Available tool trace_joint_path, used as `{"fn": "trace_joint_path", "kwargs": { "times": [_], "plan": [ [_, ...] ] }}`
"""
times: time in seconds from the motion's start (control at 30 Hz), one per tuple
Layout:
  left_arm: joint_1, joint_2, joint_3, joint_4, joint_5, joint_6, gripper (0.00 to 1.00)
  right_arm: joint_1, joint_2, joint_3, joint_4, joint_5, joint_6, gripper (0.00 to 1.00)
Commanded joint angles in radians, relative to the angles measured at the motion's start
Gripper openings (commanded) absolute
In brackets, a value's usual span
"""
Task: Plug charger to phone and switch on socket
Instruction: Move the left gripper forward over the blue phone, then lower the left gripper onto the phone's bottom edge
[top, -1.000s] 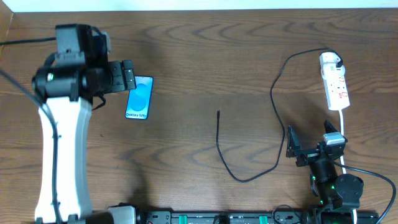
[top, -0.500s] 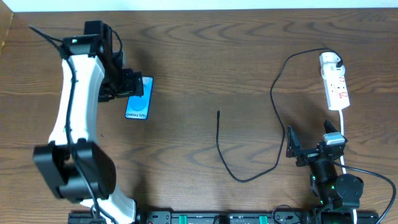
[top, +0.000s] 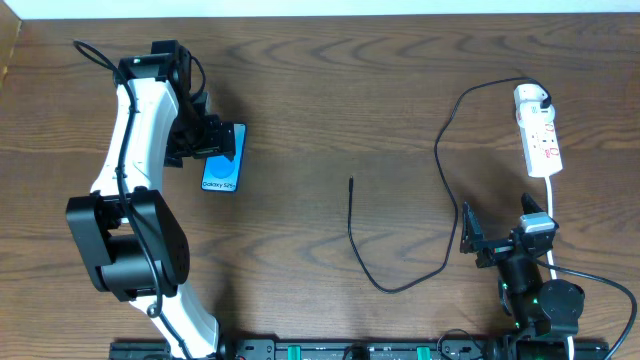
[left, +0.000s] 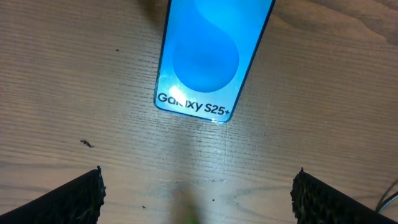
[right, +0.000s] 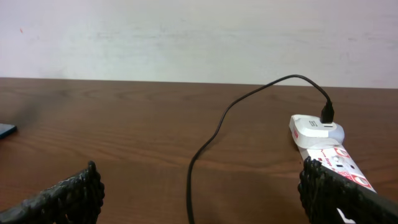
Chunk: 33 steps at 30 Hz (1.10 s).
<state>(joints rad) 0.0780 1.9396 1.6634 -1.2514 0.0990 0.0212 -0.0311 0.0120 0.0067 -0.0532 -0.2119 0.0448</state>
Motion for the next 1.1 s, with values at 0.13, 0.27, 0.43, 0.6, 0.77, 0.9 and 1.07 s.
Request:
{"fn": "trace_joint_path", "kwargs": {
  "times": [0.13,0.27,0.43,0.6,0.77,0.9,1.07],
  "plan": [
    [0.005,0.008,0.024,0.011,-0.002,0.008,0.27,0.013,-0.007,-0.001,-0.006,0.003,0.003,0.99],
    [0.005,0.008,0.024,0.021,-0.002,0.008,0.98,0.013,-0.007,-0.001,-0.006,0.003,0.003,0.99],
    [0.005,0.008,0.024,0.034,-0.002,0.015,0.98,0.013,-0.007,-0.001,-0.006,0.003,0.003,0.99],
    [0.005,0.008,0.024,0.073,-0.006,0.055,0.98,0.013,-0.007,-0.001,-0.006,0.003,0.003,0.99],
    [0.004,0.008,0.024,0.147,-0.005,0.076,0.98,0.013,-0.007,-0.001,-0.006,0.003,0.003,0.99],
    [0.004,0.008,0.023,0.165,-0.005,0.076,0.98,0.013,-0.007,-0.001,-0.006,0.003,0.003,0.99],
    [0.004,0.01,-0.006,0.191,-0.005,0.076,0.98,0.013,-0.007,-0.001,-0.006,0.004,0.003,0.99]
  ]
}}
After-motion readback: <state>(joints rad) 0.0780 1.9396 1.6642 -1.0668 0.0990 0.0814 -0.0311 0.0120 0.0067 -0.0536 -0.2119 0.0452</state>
